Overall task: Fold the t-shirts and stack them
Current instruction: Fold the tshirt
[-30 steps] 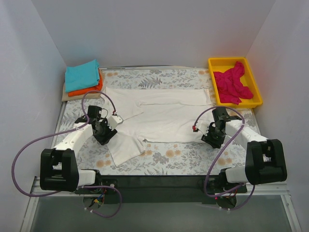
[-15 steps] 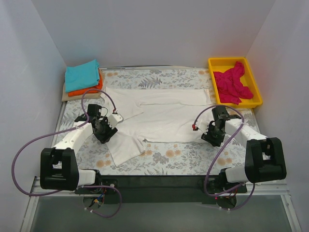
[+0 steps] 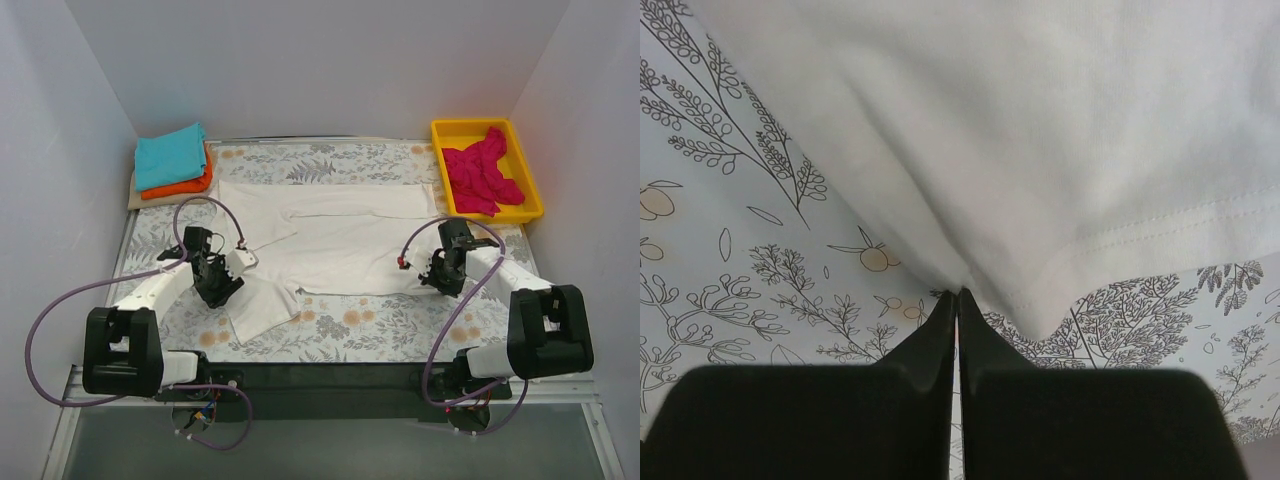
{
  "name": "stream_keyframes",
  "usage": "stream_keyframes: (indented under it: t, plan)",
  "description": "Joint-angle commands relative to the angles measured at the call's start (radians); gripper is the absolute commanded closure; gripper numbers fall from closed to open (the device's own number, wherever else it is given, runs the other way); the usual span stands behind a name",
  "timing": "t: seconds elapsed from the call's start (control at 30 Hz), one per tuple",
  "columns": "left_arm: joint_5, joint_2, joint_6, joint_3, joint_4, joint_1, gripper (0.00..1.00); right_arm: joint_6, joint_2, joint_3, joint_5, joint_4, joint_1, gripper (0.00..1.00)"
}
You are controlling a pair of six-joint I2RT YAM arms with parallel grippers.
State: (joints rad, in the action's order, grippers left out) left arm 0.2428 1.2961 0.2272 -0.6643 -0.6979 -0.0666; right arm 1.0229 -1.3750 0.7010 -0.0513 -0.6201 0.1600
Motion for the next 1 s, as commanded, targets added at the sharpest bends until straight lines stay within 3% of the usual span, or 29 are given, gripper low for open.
stream_keyframes:
  t: [0.0, 0.1, 0.13, 0.27, 0.7, 0.8, 0.97]
  plan:
    - [0.0, -0.037, 0.04, 0.043, 0.027, 0.007, 0.59, 0.019, 0.017, -0.032, -0.012, -0.01, 0.001, 0.99]
    - [-0.017, -0.023, 0.034, 0.072, 0.057, 0.007, 0.69, 0.011, 0.037, -0.017, -0.01, -0.029, -0.001, 0.99]
    - [-0.022, -0.018, 0.032, 0.074, 0.054, 0.007, 0.82, 0.011, 0.043, -0.012, -0.015, -0.047, -0.002, 0.99]
    - [0.012, -0.087, 0.054, 0.069, -0.035, 0.016, 1.0, 0.009, 0.1, 0.005, -0.016, -0.084, 0.0, 0.99]
    - [0.079, -0.188, 0.129, -0.037, -0.262, 0.064, 1.0, 0.034, 0.224, 0.048, -0.028, -0.242, -0.008, 0.99]
    - [0.105, -0.192, 0.156, -0.081, -0.307, 0.128, 1.0, 0.037, 0.258, 0.072, -0.045, -0.285, -0.013, 0.99]
    - [0.168, -0.13, 0.143, -0.194, -0.334, 0.166, 1.0, 0.032, 0.199, 0.158, -0.062, -0.283, -0.03, 0.99]
